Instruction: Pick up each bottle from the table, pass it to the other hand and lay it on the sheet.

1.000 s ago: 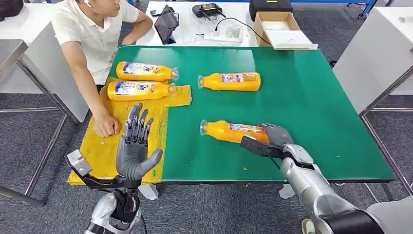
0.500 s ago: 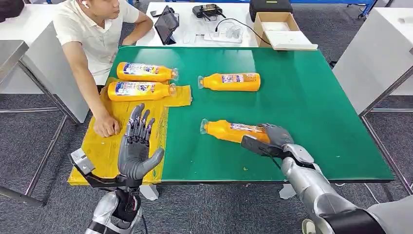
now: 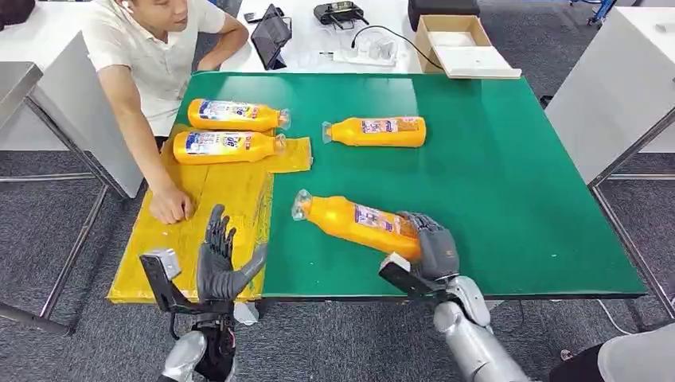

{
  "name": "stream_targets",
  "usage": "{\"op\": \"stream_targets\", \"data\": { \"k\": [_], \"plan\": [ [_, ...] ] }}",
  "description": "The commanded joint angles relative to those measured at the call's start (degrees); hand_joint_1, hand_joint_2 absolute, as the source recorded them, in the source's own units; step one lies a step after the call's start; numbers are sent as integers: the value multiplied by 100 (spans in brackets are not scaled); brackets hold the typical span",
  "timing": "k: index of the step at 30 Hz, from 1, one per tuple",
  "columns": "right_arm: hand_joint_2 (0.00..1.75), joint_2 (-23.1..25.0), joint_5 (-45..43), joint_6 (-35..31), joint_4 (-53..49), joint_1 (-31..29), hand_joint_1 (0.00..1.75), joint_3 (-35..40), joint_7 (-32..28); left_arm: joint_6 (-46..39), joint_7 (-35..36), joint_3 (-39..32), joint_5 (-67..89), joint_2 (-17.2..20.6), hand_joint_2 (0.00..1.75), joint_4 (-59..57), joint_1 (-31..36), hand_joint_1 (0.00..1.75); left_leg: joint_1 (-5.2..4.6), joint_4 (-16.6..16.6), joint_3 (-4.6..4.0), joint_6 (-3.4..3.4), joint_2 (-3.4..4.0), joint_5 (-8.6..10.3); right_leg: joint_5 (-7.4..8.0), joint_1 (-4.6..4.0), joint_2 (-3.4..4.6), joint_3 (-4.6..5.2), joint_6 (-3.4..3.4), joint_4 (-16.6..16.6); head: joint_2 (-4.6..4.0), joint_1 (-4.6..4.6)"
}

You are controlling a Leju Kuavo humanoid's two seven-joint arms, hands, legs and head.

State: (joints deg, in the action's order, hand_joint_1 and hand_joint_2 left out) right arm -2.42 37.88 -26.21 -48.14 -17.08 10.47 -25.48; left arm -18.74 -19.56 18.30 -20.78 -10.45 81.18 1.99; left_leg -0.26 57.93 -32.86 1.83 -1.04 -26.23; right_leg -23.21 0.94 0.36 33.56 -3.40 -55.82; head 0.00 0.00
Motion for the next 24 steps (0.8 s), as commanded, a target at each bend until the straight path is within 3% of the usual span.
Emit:
{"op": "stream_targets", "data": {
  "k": [1, 4, 7, 8, 10, 12, 16, 19, 21, 24],
  "plan": [
    [175, 101, -151, -198, -1002, 350, 154, 233, 35, -225, 9, 432, 40, 126, 175, -193, 33, 0, 1, -1, 2, -7, -1, -5, -5, -2, -5, -5, 9, 2, -2, 4],
    [175, 90, -180, -211, -956, 330, 154, 235, 9, -227, 10, 432, 32, 138, 175, -209, 47, 0, -1, 0, -6, -9, 5, -6, -4, 2, -1, 2, 12, 1, -2, 4],
    [175, 156, -255, -522, -1023, 370, 175, 161, -186, -266, -60, 491, 100, 153, 175, -169, 35, 0, -7, -3, -8, -11, 5, -4, -2, 7, 0, 5, 14, 5, -2, 2],
    [175, 162, -256, -587, -1049, 384, 171, 159, -203, -260, -62, 517, 103, 157, 175, -136, 26, 0, -13, -3, -14, -8, 0, -2, -1, 14, -3, 11, 10, 3, -2, 0],
    [175, 145, -4, -872, -1004, 372, 148, 187, -44, -222, -56, 564, 106, 185, 175, -88, 15, 0, -8, 0, -10, -12, -3, -5, -4, 8, -7, 6, 16, 3, 0, 2],
    [175, 194, 7, -1066, -1001, 375, 175, 141, -39, -30, 87, 602, -29, 205, 175, -142, 63, 0, -11, -2, -9, -10, 2, -6, -4, 11, -1, 8, 13, 3, 0, 2],
    [175, 205, 278, -1321, -899, 355, 175, 239, -38, 187, -24, 737, 33, 235, 175, -114, 70, 0, -9, -3, -7, -11, 2, -5, -4, 10, -4, 7, 14, 4, 0, 2],
    [175, 330, 206, -892, -728, 306, 175, 558, -100, 748, 78, 966, -51, 268, 175, 18, 12, 0, -5, -1, -4, -13, 10, -8, -4, 6, 3, 5, 16, 4, 0, 2],
    [175, 470, -71, -633, -657, 270, 175, 834, -516, 1235, 235, 1097, -313, 306, 175, 4, 53, 0, -5, -2, 0, -14, 15, -10, -4, 6, 8, 3, 17, 3, 0, 4],
    [175, 554, -10, -738, -675, 315, 175, 1338, -929, 1690, 310, 1120, -710, 251, 175, -206, 223, 0, -4, -3, -1, -16, 23, -11, -3, 5, 15, 5, 20, 3, -2, 2]
  ]
}}
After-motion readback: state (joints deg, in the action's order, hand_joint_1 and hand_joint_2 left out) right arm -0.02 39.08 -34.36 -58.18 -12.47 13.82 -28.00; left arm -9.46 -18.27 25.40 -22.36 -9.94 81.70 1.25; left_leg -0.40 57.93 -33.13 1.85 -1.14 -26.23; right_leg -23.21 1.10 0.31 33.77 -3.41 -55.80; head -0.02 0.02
